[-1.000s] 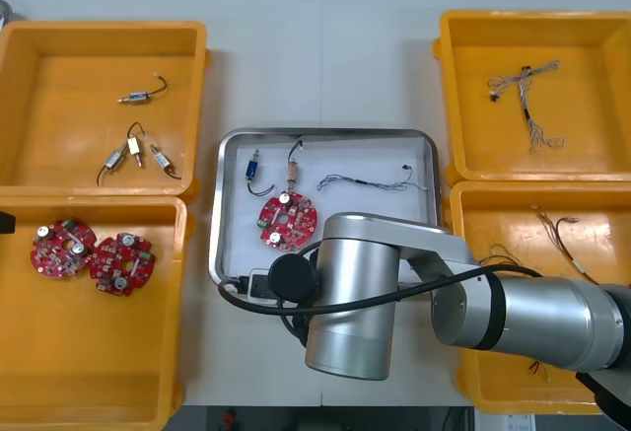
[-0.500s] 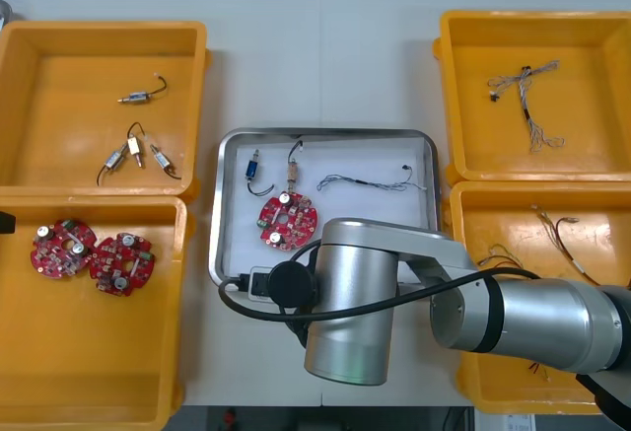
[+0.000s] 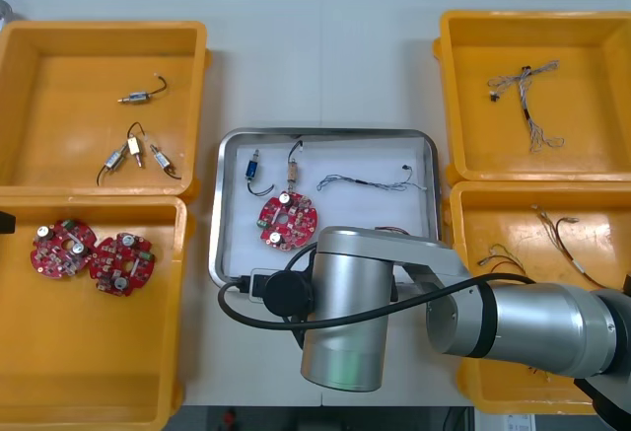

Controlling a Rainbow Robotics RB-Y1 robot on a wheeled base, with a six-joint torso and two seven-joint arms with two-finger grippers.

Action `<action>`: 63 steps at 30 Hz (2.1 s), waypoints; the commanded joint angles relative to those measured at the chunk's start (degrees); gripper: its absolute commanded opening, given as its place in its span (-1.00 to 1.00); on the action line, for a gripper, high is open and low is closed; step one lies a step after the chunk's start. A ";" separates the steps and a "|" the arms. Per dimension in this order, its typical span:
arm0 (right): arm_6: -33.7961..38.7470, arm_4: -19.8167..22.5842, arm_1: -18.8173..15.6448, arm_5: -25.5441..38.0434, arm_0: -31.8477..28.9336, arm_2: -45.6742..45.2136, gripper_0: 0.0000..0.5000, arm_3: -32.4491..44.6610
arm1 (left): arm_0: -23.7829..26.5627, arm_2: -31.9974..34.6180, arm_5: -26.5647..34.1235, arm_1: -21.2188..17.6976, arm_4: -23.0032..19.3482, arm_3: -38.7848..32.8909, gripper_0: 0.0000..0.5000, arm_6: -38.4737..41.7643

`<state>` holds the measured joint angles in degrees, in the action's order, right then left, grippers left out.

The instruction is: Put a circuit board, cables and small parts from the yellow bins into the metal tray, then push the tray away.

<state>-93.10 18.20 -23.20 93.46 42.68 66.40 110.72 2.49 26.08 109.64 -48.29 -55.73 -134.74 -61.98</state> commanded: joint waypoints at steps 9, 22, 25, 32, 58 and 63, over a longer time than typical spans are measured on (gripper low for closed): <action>-2.00 -1.15 2.45 -0.21 -0.67 0.84 0.65 0.64 | -1.08 0.20 0.36 -2.42 0.54 -1.14 1.00 -4.55; -1.73 -1.15 1.93 0.67 -0.58 0.84 -0.63 1.78 | -1.08 0.20 0.36 -2.42 0.54 -1.14 1.00 -4.55; -1.73 -1.06 1.75 0.85 -0.40 0.84 -0.64 2.13 | -1.08 0.20 0.36 -2.42 0.54 -1.14 1.00 -4.55; -1.56 -0.97 1.22 1.38 1.09 1.28 -0.68 2.48 | -1.08 0.20 0.36 -2.42 0.54 -1.14 1.00 -4.55; -0.42 -2.91 -0.18 1.46 10.67 3.38 -1.00 -0.07 | -1.08 0.20 0.36 -2.42 0.54 -1.14 1.00 -4.55; -0.33 -3.61 -0.27 1.46 12.08 3.21 -1.00 -1.21 | -1.08 0.20 0.36 -2.42 0.54 -1.14 1.00 -4.55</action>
<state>-93.10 15.83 -22.83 94.54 51.57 68.96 109.49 2.49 26.08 109.64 -48.30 -55.73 -134.74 -61.99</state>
